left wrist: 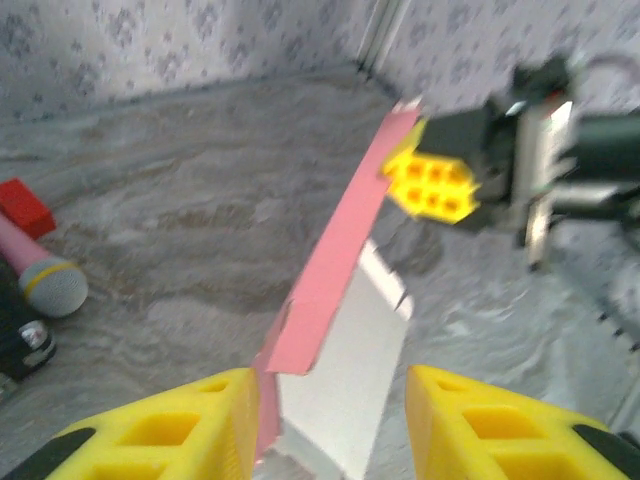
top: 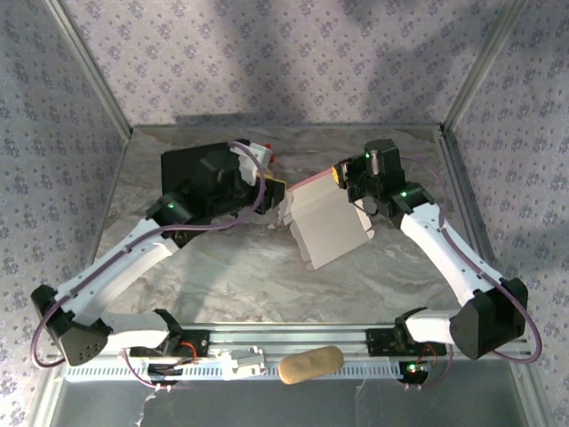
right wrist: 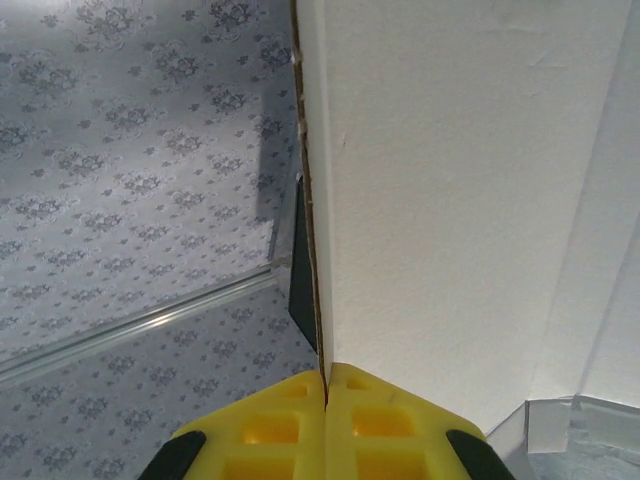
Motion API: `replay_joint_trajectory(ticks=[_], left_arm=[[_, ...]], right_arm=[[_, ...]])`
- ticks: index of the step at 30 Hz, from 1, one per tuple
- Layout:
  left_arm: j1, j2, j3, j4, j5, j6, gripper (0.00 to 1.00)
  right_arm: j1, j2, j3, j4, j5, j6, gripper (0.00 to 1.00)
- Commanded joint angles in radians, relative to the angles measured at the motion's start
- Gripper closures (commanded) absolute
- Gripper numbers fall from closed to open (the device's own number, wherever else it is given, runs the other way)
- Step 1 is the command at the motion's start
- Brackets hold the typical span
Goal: Fold the paper box
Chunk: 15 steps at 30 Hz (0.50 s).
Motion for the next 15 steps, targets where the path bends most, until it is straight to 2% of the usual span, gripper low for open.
replay_joint_trajectory(ticks=[1,4,8,15], left_arm=[[0.01,0.077,0.115,-0.088,0.008,-0.093,0.63],[0.057,0.183,0.209,-0.19,0.063,-0.159,0.67],[0.052,0.227,0.199,-0.111,0.161,-0.285,0.66],[0.028,0.222,0.151,-0.083,0.112,-0.373,0.64]], right_arm=[[0.005,-0.022,-0.011,0.042,0.032,0.028,1.0],[0.014,-0.023,-0.013,0.045,0.039,0.032,1.0],[0.015,-0.022,-0.017,0.045,0.041,0.025,1.0],[-0.002,-0.02,-0.009,0.03,0.012,0.023,1.0]])
